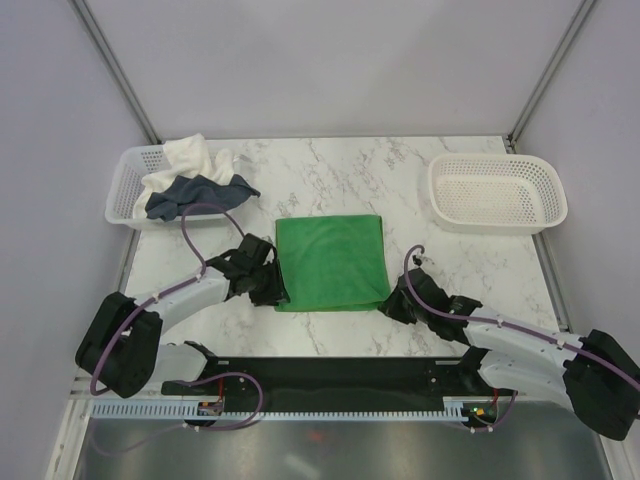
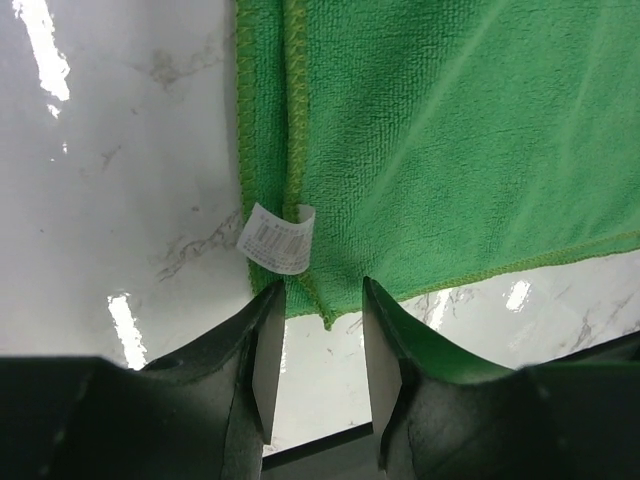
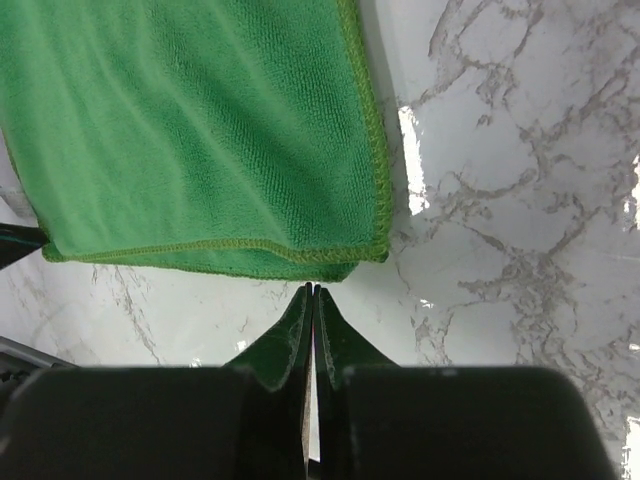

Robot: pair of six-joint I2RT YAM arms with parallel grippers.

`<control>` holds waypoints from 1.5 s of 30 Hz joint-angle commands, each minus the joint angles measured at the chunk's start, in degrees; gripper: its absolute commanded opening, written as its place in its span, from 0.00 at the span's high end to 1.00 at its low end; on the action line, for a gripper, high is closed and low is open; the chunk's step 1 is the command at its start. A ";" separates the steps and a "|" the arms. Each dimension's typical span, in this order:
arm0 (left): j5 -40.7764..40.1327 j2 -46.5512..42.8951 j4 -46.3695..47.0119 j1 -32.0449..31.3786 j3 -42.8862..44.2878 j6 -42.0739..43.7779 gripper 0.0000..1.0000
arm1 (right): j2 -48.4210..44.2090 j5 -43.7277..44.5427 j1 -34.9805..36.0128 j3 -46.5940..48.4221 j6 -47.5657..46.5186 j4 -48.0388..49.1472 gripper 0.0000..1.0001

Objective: Fold and stack the towels
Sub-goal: Fold the towel

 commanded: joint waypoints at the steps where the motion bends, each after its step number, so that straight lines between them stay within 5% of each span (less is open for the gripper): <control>1: -3.45 -0.30 1.56 -0.21 -1.27 -3.60 0.56 | -1.09 3.65 0.36 -1.55 2.17 6.20 0.94; 13: -2.41 -5.14 1.91 -0.30 -0.14 -5.01 0.51 | -1.18 6.91 0.36 -4.10 2.69 7.25 0.94; 29: -3.81 -1.44 4.02 -1.27 -3.30 -7.65 0.70 | -1.18 7.52 1.15 -6.21 3.75 7.78 0.95; 37: -5.13 -1.70 3.40 -1.27 -3.56 -7.65 0.63 | 0.31 8.93 1.50 -6.39 3.75 8.13 0.96; 40: -6.01 -1.79 3.40 -1.27 -3.65 -7.47 0.68 | 0.23 9.19 1.59 -6.56 3.75 8.22 0.96; 45: -6.01 -1.53 3.40 -1.27 -3.56 -7.30 0.94 | 0.23 9.81 1.59 -7.09 4.27 7.95 0.96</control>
